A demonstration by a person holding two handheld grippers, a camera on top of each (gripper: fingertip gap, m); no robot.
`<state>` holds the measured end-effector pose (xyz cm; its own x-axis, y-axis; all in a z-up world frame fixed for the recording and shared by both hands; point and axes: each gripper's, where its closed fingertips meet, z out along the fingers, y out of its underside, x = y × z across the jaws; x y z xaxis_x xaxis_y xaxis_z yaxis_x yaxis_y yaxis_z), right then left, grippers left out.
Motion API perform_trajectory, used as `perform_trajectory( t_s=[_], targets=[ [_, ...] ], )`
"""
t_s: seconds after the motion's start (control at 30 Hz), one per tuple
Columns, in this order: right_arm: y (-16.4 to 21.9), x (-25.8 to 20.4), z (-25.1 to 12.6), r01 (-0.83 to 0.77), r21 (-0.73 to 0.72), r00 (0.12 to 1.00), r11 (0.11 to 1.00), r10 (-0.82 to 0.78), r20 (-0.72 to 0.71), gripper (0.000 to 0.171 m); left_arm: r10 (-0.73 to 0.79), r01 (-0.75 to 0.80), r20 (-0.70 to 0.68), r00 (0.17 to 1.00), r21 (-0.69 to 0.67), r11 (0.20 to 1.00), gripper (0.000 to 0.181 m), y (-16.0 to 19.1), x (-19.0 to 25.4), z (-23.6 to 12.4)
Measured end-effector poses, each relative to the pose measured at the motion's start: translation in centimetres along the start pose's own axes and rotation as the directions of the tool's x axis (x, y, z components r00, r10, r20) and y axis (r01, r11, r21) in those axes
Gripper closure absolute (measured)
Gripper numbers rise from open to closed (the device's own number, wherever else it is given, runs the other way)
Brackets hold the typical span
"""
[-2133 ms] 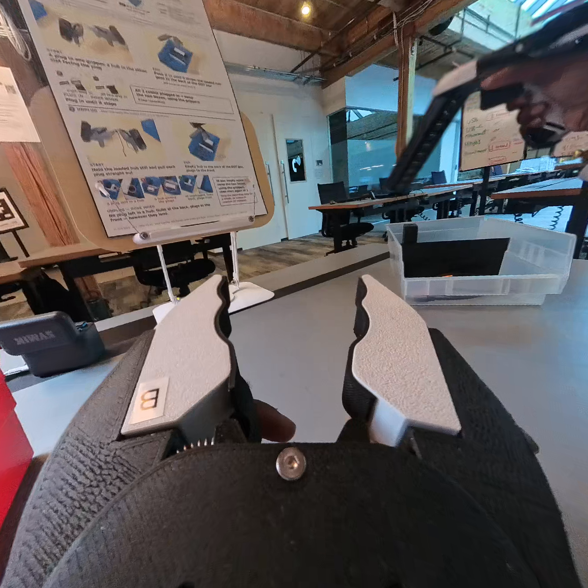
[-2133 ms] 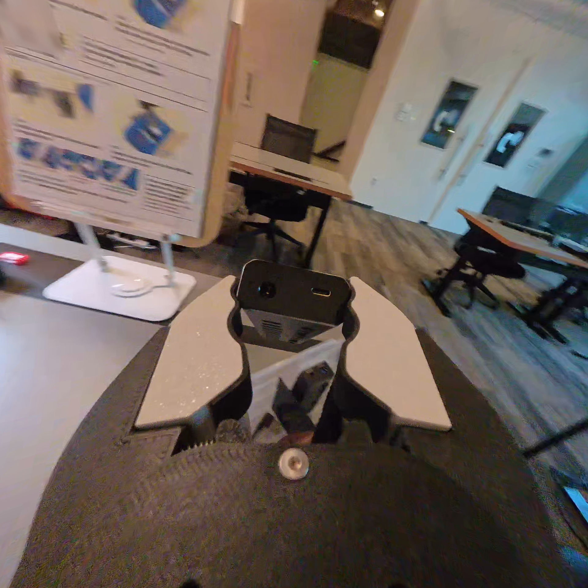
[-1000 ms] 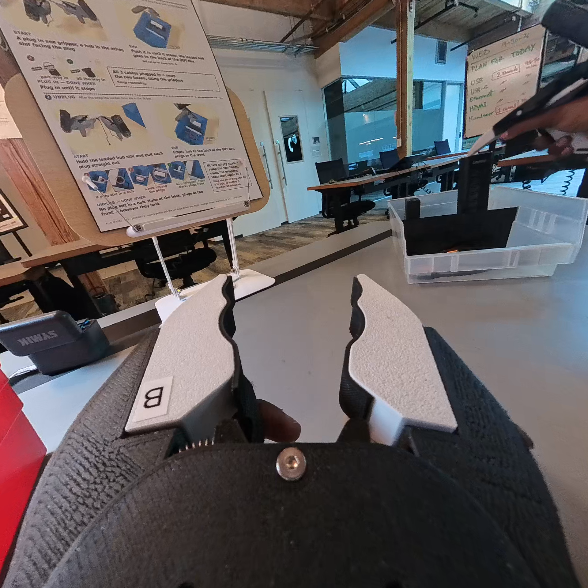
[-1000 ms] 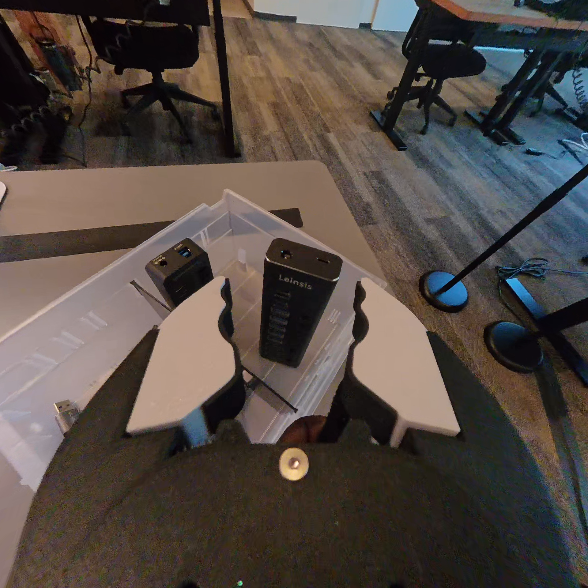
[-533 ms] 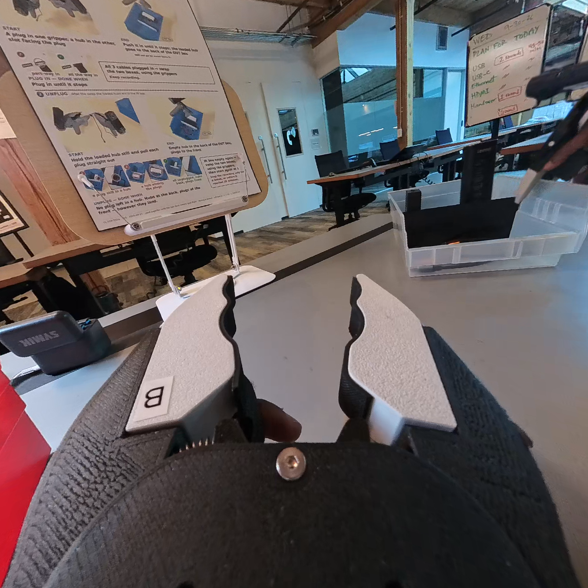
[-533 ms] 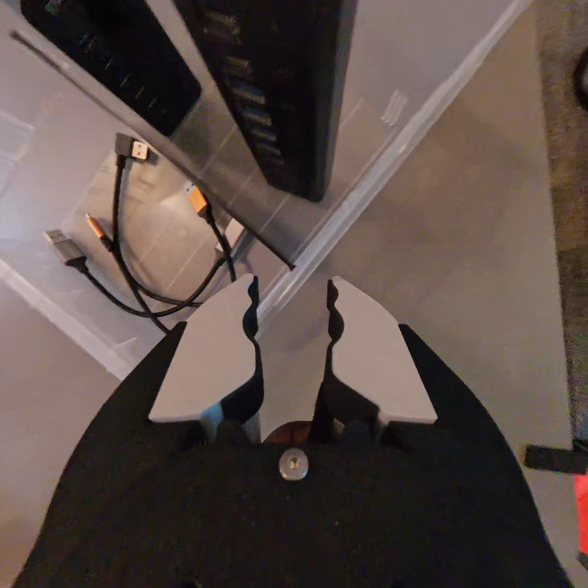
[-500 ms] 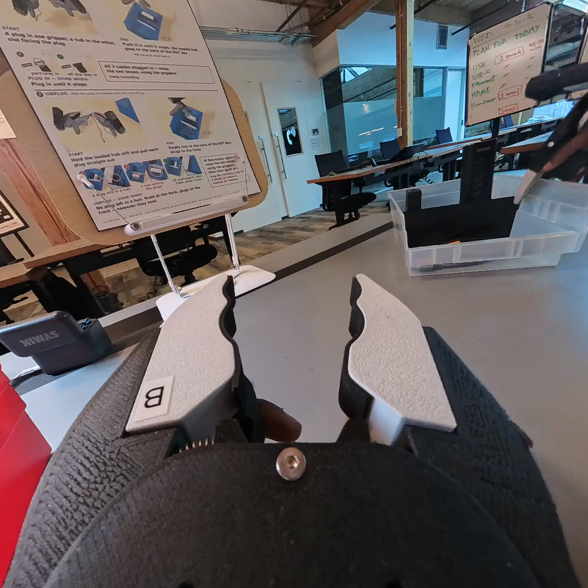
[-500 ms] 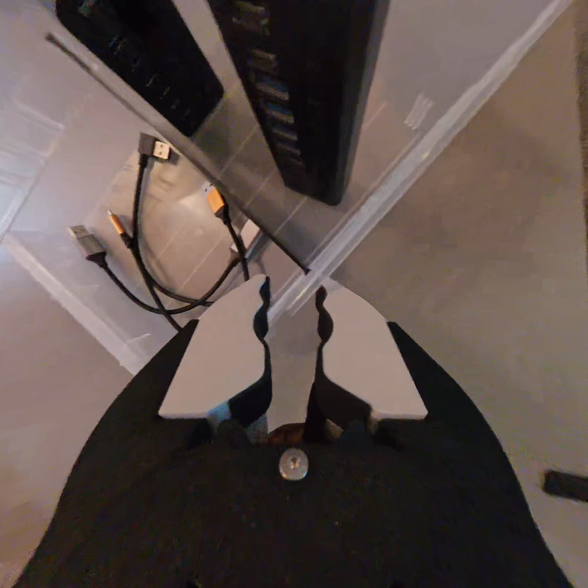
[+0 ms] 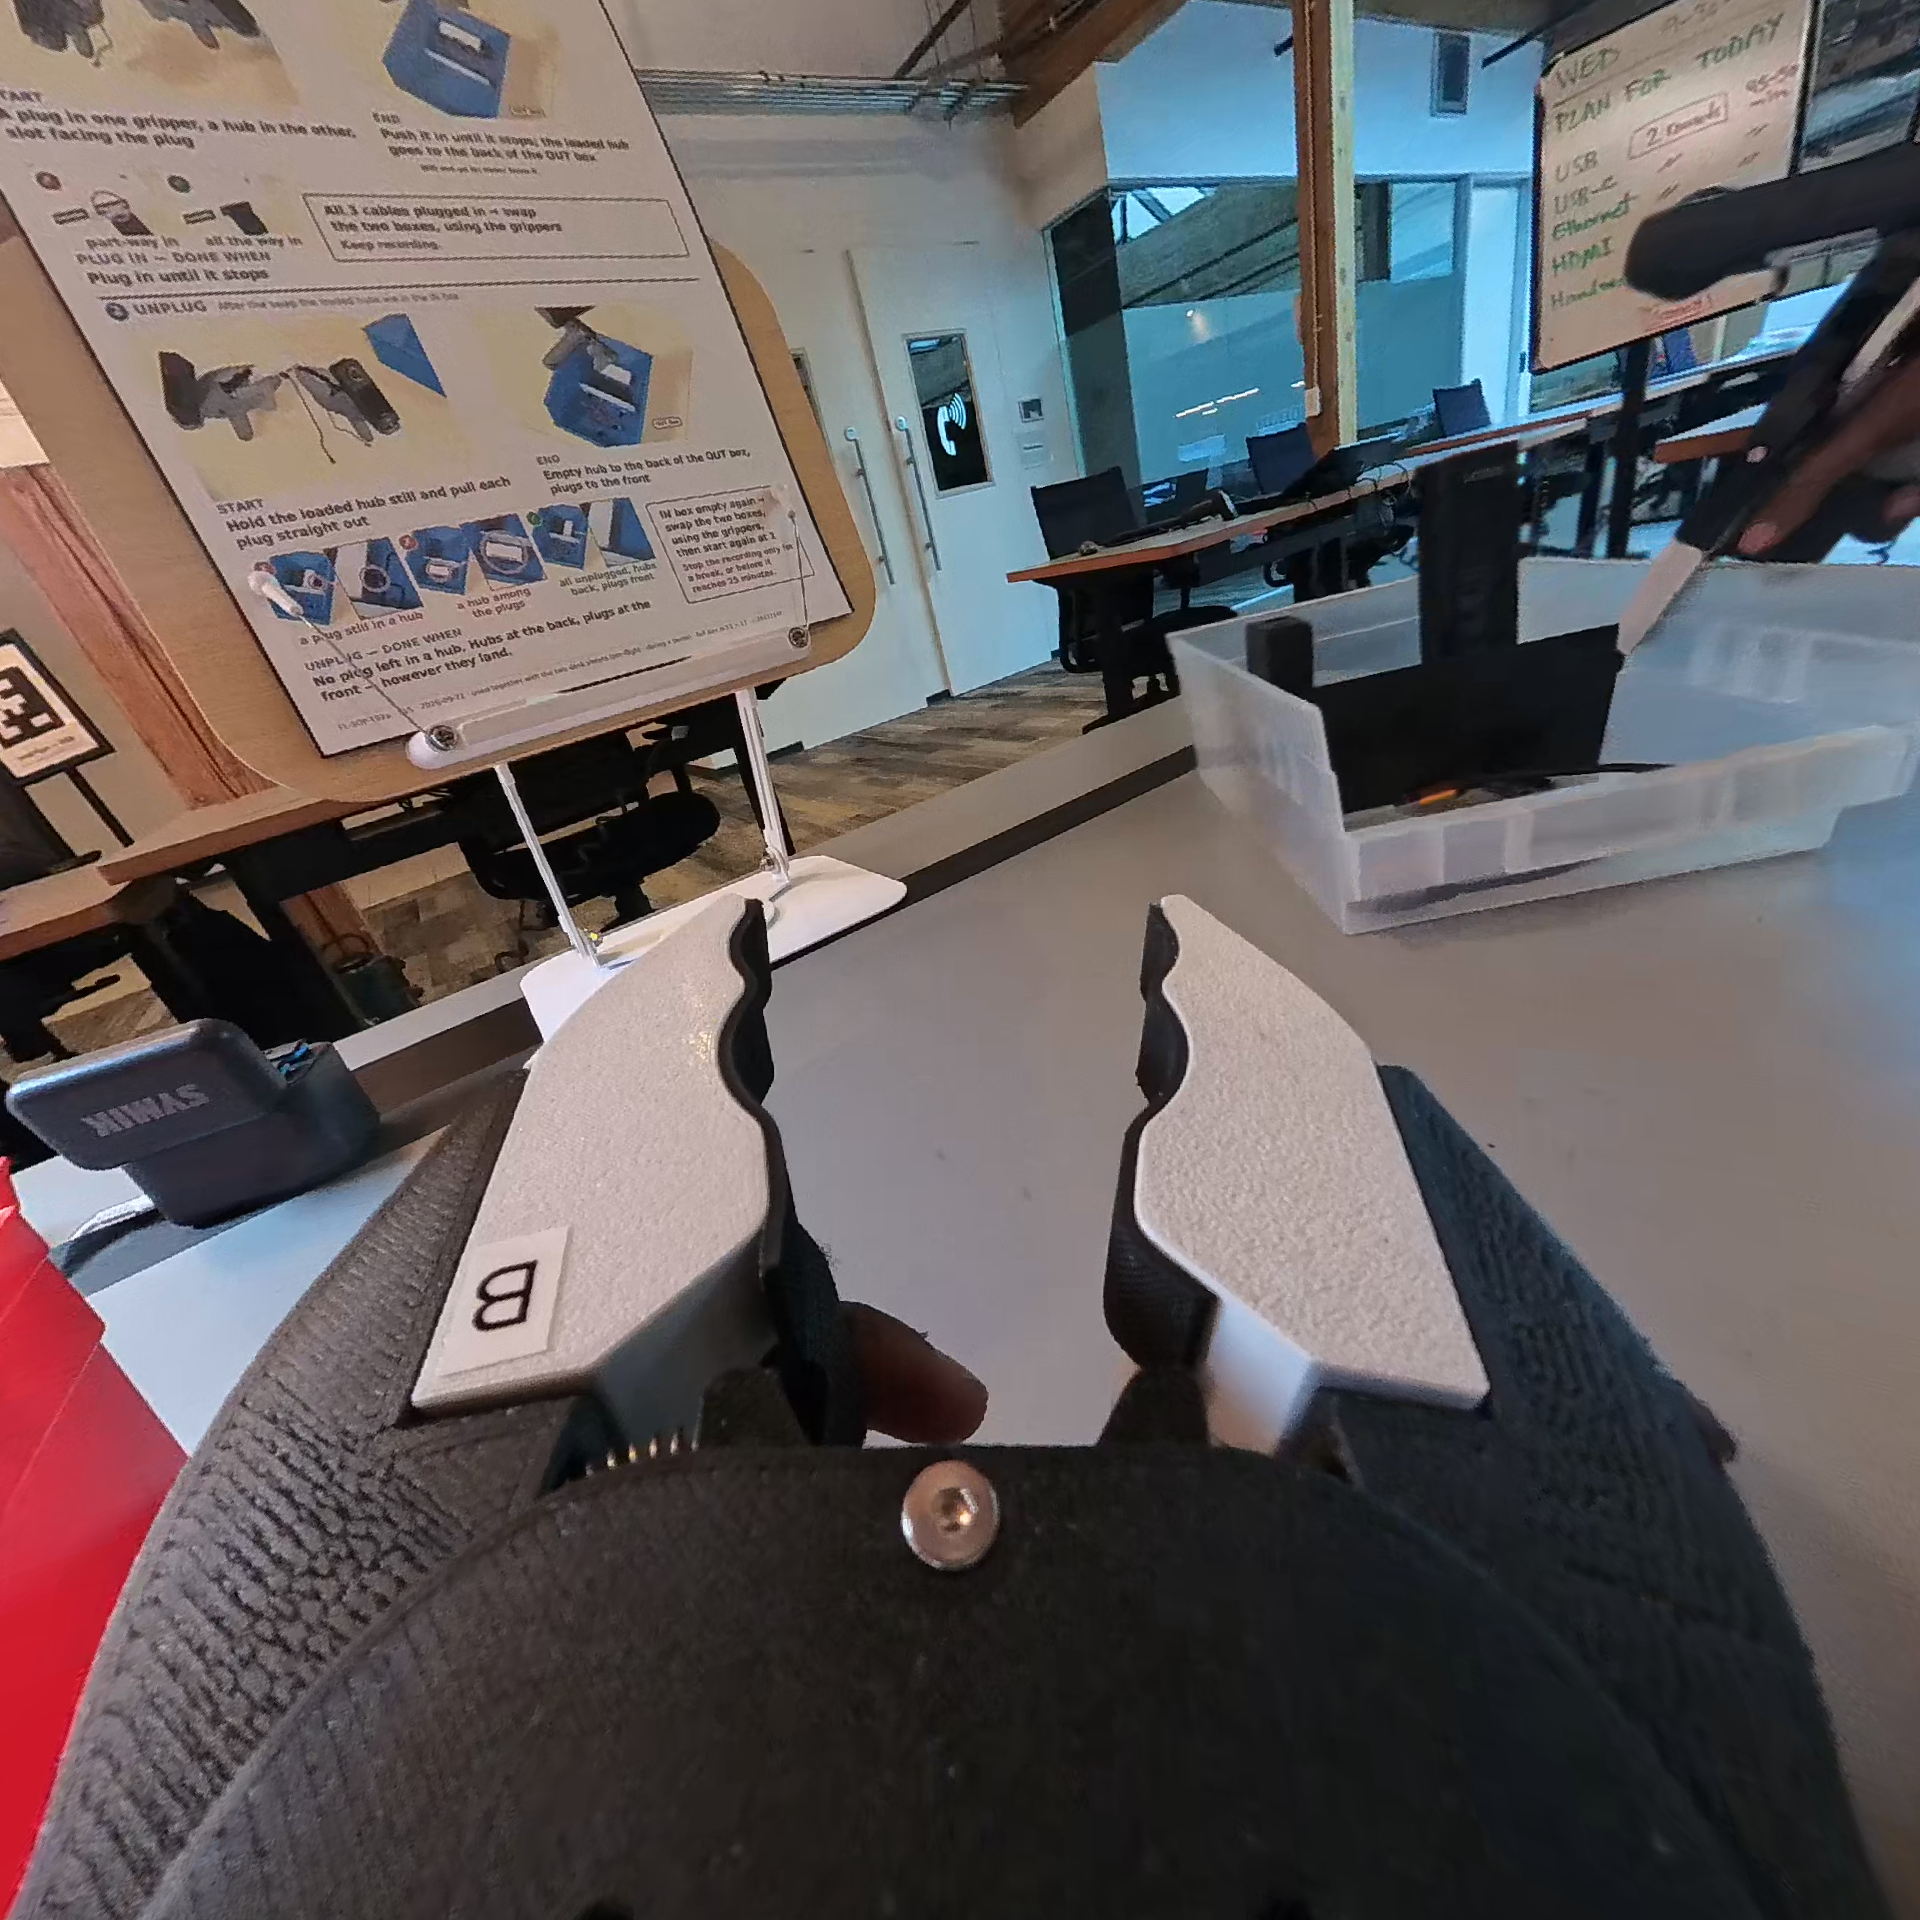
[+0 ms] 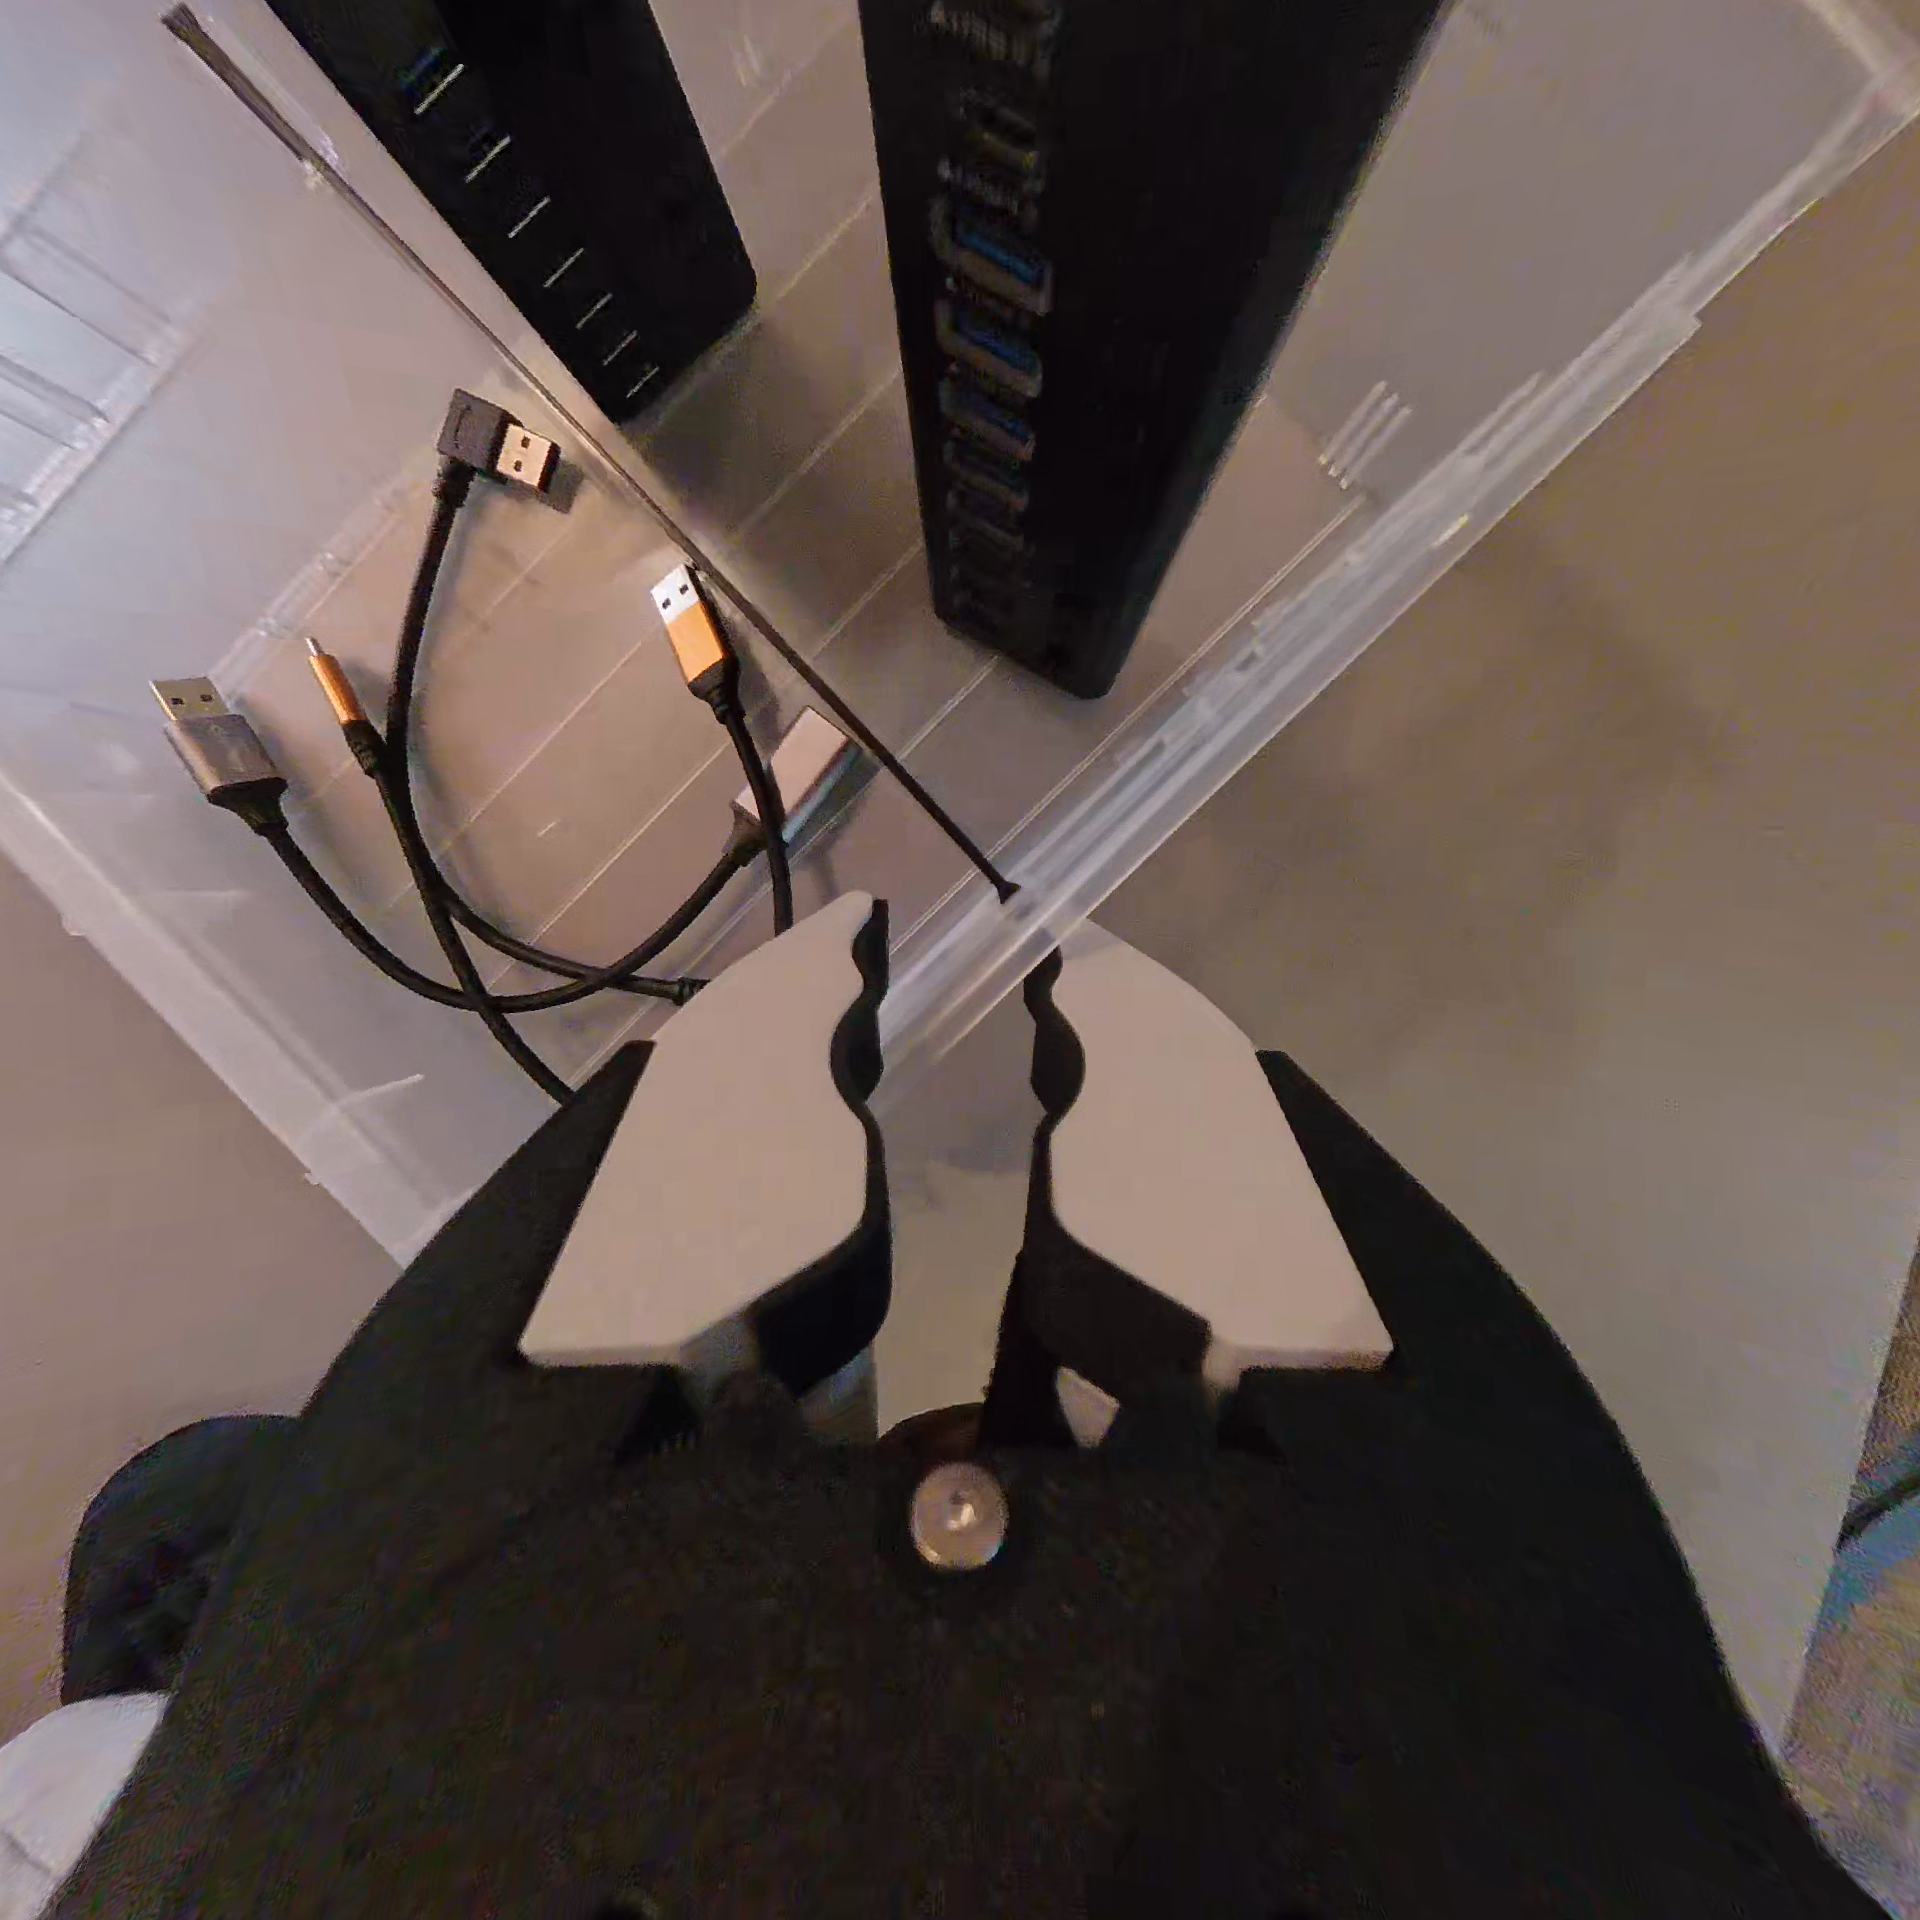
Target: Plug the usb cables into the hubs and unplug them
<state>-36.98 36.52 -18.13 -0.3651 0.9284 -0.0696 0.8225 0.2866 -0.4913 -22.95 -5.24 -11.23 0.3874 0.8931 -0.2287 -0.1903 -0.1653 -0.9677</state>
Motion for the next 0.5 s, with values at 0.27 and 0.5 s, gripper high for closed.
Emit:
perform_trajectory(
  t_s=[0.27, 0.5],
  targets=[
    [-2.2, -5.7, 1.9, 0.211, -0.075, 0.976, 0.975, -0.205, 0.077, 0.146, 0.003, -0.003, -0.001, 1.000, 0.001, 1.000, 0.112, -0.1, 0.0, 0.0],
    [-4.2, -10.4, 3.5, 0.360, -0.076, 0.929, 0.930, -0.350, 0.123, 0.147, 0.001, -0.001, 0.000, 1.000, 0.007, 1.000, 0.112, -0.2, 0.0, 0.0]
  ],
)
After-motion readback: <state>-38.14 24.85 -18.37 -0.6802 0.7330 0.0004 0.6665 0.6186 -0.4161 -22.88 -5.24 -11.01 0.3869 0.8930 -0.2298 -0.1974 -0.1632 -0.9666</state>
